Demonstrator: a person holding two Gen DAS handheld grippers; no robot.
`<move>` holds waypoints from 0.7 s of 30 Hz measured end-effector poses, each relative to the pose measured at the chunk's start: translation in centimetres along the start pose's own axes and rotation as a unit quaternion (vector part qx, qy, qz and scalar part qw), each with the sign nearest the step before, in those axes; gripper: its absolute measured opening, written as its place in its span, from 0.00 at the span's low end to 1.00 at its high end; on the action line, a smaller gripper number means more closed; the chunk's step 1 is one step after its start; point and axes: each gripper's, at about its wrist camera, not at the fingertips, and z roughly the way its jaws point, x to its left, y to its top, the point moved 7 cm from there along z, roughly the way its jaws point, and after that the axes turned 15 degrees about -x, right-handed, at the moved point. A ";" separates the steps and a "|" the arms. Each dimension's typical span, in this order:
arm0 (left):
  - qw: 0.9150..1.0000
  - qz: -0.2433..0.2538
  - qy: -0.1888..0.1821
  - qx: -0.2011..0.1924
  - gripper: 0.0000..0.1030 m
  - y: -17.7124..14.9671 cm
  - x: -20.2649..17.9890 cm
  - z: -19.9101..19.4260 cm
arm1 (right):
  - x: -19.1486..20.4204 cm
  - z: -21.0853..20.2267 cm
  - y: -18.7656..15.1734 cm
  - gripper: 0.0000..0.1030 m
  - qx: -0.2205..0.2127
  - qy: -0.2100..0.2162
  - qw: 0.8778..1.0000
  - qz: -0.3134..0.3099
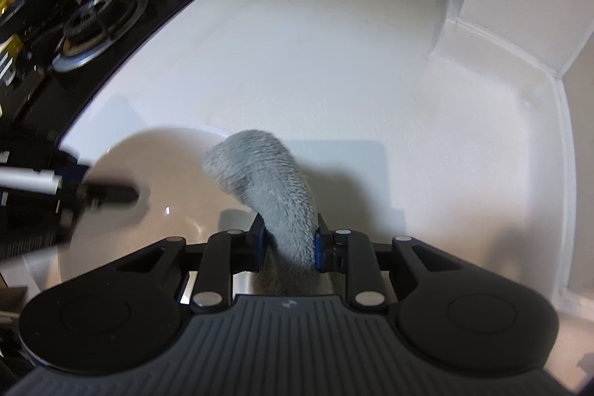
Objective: Clean bowl
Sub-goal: 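Wipe the bowl's inner wall near the left gripper with the cloth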
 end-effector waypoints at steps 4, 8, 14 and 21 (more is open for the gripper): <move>0.998 0.040 -0.037 0.006 0.04 0.3 -0.3 0.4 | 0.9 -1.5 -1.5 0.19 0.029 0.016 0.999 -0.038; 0.994 0.103 -0.048 0.007 0.06 0.6 -1.1 1.0 | 1.0 -1.8 -1.6 0.20 0.057 0.029 0.995 -0.078; 0.989 0.138 -0.061 0.007 0.06 1.1 -1.3 1.8 | 1.7 0.1 0.7 0.20 0.070 0.028 0.984 -0.163; 0.996 0.084 -0.041 0.007 0.07 1.4 0.3 2.5 | 2.5 1.8 3.3 0.21 0.053 0.044 0.984 -0.161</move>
